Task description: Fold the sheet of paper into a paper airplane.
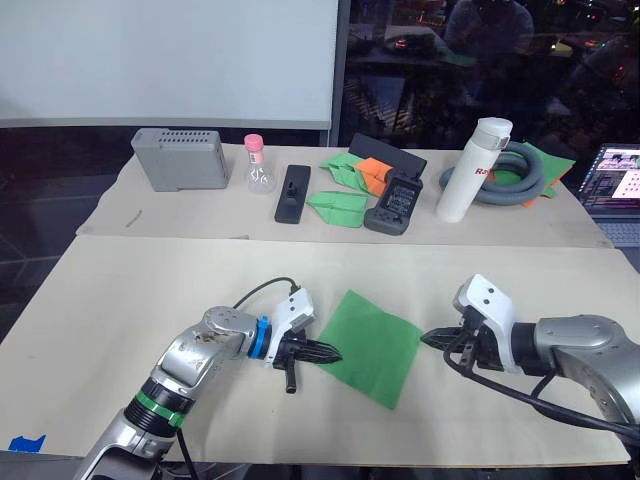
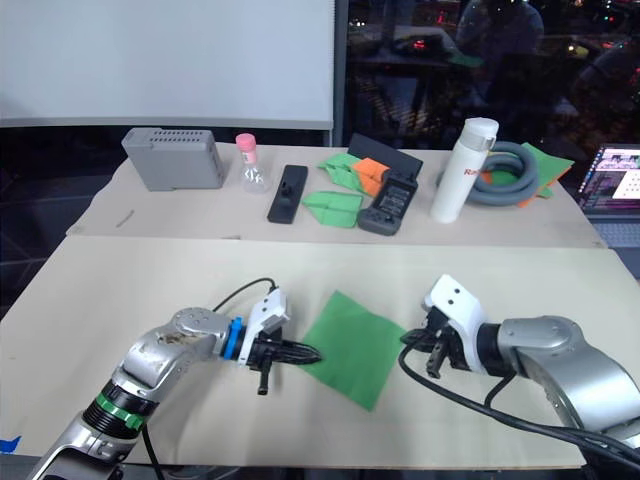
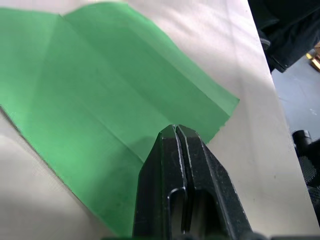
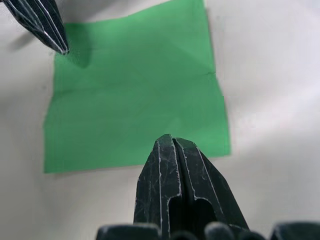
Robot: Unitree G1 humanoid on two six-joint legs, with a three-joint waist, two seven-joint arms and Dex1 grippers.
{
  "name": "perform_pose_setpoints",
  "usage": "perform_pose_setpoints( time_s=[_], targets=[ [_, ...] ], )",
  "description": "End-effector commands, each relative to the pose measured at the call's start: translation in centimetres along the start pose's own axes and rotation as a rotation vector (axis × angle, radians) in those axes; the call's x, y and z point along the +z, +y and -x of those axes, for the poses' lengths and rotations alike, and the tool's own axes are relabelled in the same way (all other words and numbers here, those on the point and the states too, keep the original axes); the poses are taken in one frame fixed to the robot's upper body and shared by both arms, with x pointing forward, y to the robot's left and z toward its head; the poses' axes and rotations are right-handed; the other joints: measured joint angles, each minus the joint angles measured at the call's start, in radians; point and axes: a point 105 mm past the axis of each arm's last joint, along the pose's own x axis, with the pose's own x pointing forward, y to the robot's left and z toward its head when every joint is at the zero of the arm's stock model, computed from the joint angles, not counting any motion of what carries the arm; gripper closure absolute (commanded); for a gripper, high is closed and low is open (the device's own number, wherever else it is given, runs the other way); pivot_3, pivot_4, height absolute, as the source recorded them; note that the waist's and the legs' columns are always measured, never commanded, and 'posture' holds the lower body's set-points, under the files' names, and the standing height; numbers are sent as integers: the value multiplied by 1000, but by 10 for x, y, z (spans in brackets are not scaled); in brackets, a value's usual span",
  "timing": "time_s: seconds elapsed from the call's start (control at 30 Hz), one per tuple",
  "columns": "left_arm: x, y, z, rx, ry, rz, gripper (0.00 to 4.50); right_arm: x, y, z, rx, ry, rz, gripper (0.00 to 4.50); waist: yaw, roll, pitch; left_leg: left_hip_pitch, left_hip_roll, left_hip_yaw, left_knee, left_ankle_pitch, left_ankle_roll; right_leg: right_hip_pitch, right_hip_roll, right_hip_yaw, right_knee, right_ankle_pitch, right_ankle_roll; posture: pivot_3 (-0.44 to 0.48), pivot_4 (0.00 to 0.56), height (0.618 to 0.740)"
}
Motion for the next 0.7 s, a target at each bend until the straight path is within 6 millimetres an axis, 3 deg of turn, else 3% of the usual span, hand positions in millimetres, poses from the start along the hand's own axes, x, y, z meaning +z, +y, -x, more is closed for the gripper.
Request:
perform_pose_setpoints(
  time_s=[0.03, 0.23, 0.43, 0.7],
  targets=[
    [23, 4, 12, 22, -68, -82, 4500, -6, -6, 2, -57, -8, -55, 4488, 1, 0, 0, 0, 0, 0, 0, 0, 0, 0, 0, 0, 0, 0, 0, 0, 150, 740],
    [27, 18, 24, 97, -79, -98, 4500, -27, -20, 6, -158, 24, -120, 4488, 0, 0, 0, 0, 0, 0, 0, 0, 0, 0, 0, 0, 0, 0, 0, 0, 150, 740],
    [28, 29, 26, 145, -77, -111, 4500, -20, -21, 3, -177, -87, -285, 4488, -1, 0, 0, 0, 0, 0, 0, 0, 0, 0, 1, 0, 0, 0, 0, 0, 150, 740],
    [30, 24, 10, 134, -80, -185, 4500, -13, -13, 9, -161, -173, -463, 1875, 3, 0, 0, 0, 0, 0, 0, 0, 0, 0, 1, 0, 0, 0, 0, 0, 150, 740]
  ],
)
